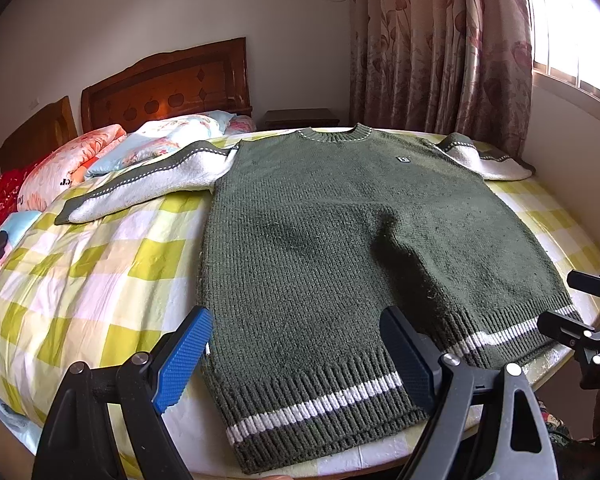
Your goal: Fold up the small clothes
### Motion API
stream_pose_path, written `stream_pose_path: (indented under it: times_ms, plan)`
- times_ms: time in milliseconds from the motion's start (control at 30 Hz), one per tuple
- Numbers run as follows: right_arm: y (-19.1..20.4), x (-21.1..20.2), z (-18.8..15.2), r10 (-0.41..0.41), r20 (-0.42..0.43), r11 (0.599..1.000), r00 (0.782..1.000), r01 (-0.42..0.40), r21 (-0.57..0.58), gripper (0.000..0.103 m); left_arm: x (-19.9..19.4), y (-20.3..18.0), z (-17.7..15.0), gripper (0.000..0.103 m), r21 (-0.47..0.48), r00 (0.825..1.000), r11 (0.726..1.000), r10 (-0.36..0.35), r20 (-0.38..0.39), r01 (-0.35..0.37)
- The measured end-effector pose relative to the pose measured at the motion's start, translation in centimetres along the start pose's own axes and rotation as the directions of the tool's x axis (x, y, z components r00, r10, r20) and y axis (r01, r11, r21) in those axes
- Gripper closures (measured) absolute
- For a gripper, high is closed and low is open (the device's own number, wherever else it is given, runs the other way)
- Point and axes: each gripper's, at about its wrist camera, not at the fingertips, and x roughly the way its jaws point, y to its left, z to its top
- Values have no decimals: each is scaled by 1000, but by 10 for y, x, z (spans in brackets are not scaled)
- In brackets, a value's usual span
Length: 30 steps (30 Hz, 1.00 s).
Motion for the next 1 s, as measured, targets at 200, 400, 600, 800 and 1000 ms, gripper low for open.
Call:
stream_pose_path:
  times_ms: [200,400,600,800,1000]
  plan:
    - [-11,7,3,-10,-13,999,1000,10,39,0,7,0,6,15,-1,999,1000,-3,50,4]
    - [-25,12,16,-10,-9,998,1000,11,55,0,19,-5,26,15,27,999,999,-23,36,22]
    - [-96,41,58,-22,-26,973,999,27,230,0,74,-3,84,15,16,1000,1000,-18,11,18]
    - [-207,90,92,-6,-42,862,999,26,506,0,155,-6,126,16,15,998,999,39,-49,-39]
    - [-289,125,122,-104,-26,790,994,99,605,0,179,5,132,13,-49,994,999,-4,-105,-1]
